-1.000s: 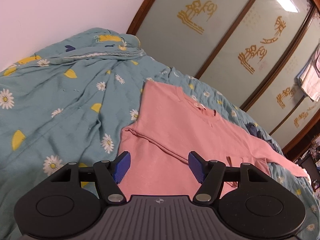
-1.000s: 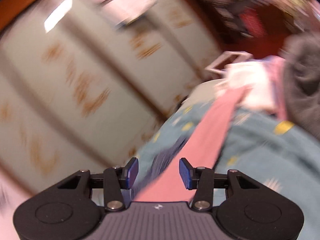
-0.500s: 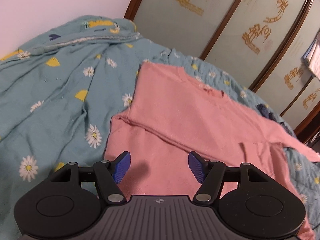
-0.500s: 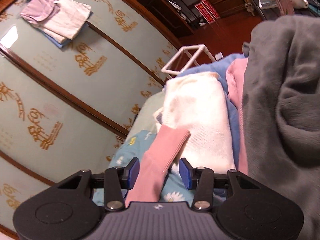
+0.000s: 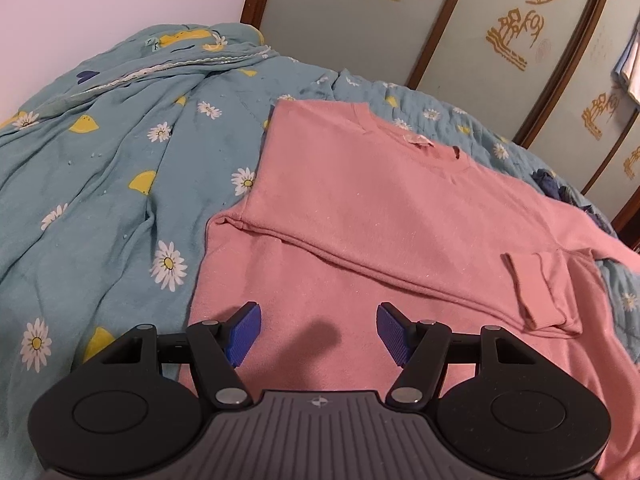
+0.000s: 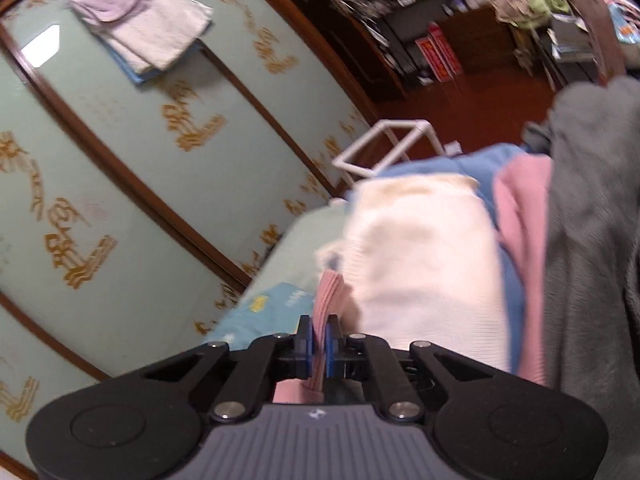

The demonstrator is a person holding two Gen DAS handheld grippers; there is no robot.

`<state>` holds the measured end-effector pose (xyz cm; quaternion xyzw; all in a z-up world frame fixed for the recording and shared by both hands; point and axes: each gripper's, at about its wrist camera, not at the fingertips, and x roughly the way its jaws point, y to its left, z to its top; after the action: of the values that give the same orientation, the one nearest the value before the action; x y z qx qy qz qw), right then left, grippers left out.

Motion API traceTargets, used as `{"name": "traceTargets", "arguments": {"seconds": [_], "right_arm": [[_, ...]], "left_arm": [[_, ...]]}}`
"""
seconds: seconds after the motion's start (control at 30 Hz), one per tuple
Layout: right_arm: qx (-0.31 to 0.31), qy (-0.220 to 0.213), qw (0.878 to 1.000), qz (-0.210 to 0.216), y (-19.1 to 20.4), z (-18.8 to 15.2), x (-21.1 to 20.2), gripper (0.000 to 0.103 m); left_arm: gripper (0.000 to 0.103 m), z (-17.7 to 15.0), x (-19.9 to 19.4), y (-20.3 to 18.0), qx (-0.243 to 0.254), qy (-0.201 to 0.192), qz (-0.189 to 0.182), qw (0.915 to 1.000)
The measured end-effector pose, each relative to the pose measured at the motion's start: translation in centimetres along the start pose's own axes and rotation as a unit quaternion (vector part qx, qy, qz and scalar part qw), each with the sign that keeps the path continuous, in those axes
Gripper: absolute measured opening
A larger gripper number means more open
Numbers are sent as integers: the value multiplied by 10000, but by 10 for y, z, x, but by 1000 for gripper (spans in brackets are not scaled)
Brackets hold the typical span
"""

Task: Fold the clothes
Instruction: 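Lift the held sleeve with the right gripper and carry it across the body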

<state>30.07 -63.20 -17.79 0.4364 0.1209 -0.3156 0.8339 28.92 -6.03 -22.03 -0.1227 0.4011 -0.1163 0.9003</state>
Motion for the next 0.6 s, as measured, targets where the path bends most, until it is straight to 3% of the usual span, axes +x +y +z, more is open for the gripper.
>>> {"name": "traceTargets", "arguments": {"seconds": [0.17,0.37,0.5,0.6], "right_arm": [[-561,23,9957,741,73,-9,-29,6],[-965,381,9792,1742,177,-43,-81,5],[-1380,797,9583,2372,253,-101,-122,6],[-1580,1073,9472,2575,283,-145,-141,6]], "left_arm": [[63,10,-18,6,-264,-135,-124,9995],[63,17,-52,11,-267,-320,-252,9988],[63,14,-74,19,-160,-389,-193,9989],[63,19,-91,38,-472,-360,-235,9980]]}}
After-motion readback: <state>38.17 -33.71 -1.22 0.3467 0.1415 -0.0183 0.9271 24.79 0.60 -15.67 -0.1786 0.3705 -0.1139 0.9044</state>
